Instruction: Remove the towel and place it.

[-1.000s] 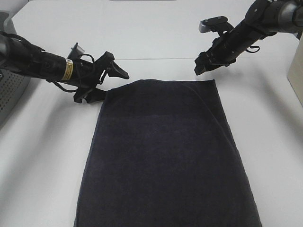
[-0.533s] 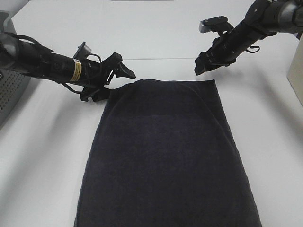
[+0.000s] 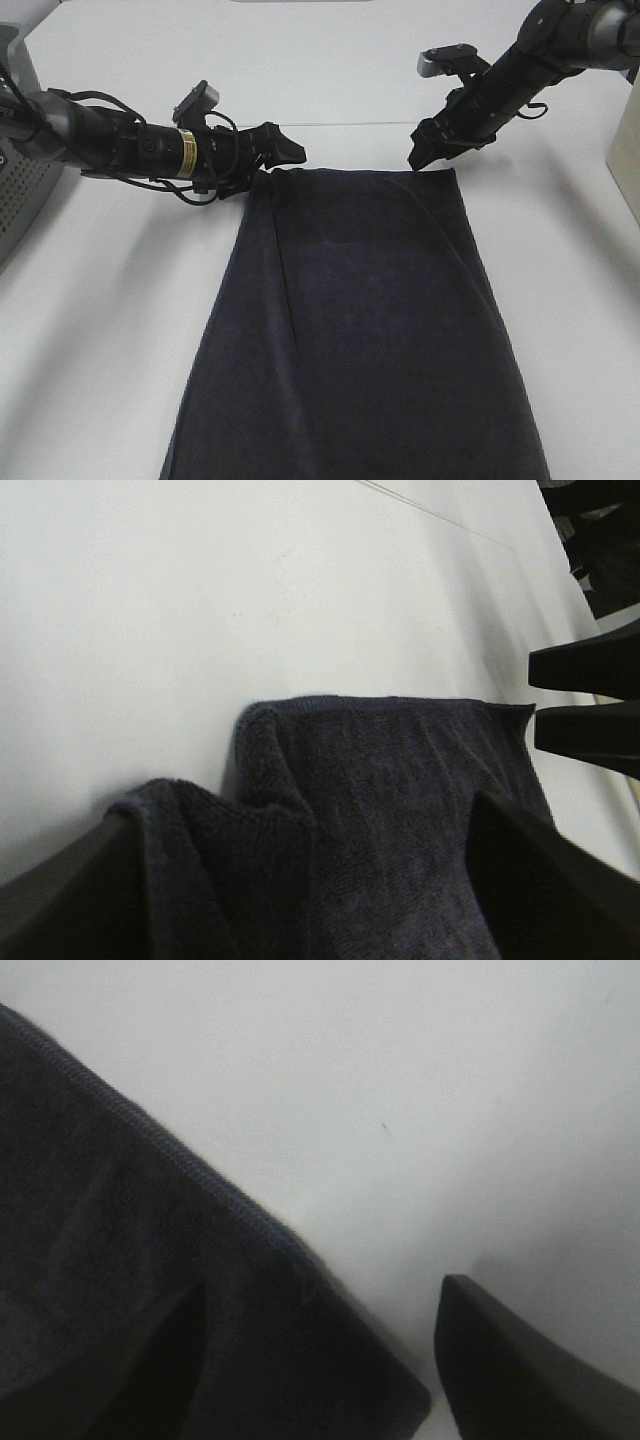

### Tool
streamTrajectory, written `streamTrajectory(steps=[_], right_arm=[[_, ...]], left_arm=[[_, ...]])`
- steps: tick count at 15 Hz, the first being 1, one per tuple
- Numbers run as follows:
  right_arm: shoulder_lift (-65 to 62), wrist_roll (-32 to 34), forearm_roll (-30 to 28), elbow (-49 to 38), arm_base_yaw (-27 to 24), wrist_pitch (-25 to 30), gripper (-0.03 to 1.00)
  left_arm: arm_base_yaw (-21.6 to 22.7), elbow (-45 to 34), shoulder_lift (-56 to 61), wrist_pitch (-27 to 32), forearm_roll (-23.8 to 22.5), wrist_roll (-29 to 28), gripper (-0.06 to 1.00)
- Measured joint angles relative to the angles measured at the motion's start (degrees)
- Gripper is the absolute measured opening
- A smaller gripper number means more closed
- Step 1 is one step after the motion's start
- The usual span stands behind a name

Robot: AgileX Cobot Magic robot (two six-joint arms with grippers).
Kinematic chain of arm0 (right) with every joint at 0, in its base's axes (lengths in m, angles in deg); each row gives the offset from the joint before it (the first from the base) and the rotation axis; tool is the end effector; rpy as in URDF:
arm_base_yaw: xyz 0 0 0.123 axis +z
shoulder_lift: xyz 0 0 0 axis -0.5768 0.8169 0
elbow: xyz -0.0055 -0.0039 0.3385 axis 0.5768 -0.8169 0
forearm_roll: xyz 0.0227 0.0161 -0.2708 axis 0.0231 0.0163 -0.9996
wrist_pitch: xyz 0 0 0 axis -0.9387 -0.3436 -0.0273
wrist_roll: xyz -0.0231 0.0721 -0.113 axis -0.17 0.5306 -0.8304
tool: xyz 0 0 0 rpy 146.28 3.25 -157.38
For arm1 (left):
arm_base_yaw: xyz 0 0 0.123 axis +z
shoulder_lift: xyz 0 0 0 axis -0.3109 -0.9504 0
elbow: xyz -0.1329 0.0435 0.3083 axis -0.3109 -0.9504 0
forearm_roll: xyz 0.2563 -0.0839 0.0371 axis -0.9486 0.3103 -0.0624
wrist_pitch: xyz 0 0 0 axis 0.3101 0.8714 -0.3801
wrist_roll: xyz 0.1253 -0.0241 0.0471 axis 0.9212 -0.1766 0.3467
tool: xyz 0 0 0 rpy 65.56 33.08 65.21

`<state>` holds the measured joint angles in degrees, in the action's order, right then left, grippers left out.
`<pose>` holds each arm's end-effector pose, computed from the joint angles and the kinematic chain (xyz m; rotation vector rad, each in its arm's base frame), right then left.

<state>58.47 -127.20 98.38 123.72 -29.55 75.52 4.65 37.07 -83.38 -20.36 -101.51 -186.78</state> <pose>0.5959 0.0958 0.1011 -0.7189 2.5237 0.2611 0.5566 -0.2187 0.0675 0.0334 2.2589 -1.1566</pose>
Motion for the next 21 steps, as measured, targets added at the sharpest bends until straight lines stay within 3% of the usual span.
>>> streamTrajectory(steps=[3, 4, 7, 10, 13, 16, 19, 21], right_arm=[[0.00, 0.00, -1.66, 0.00, 0.00, 0.11, 0.64], [0.00, 0.00, -3.95, 0.00, 0.00, -0.92, 0.64], [0.00, 2.06, -7.10, 0.00, 0.00, -1.38, 0.63], [2.29, 3.61, -8.65, 0.17, 0.00, -1.89, 0.57], [2.81, 3.72, -8.54, 0.63, 0.00, -2.46, 0.43], [2.81, 3.95, -7.33, 0.63, 0.11, -1.43, 0.04], [2.86, 3.55, -7.51, 0.63, 0.11, -3.32, 0.01], [3.44, 3.55, -8.08, 0.63, 0.11, -10.14, 0.01]], left_arm=[[0.00, 0.74, 0.06, 0.11, -2.35, 3.15, 0.58], [0.11, 0.74, 0.46, 0.46, -10.49, 2.01, 0.50], [0.57, 0.80, 0.92, 2.41, -18.28, -2.41, 0.48], [0.57, 0.97, 1.03, 3.72, -19.02, -3.04, 0.48], [0.74, 0.97, 1.03, 4.30, -19.42, -2.75, 0.35], [0.92, 0.97, 1.03, 4.93, -19.42, -1.20, 0.03], [0.92, 1.60, 1.60, 9.17, -19.77, 0.63, 0.00], [0.92, 3.72, 1.78, 12.78, -20.11, 2.35, 0.00]])
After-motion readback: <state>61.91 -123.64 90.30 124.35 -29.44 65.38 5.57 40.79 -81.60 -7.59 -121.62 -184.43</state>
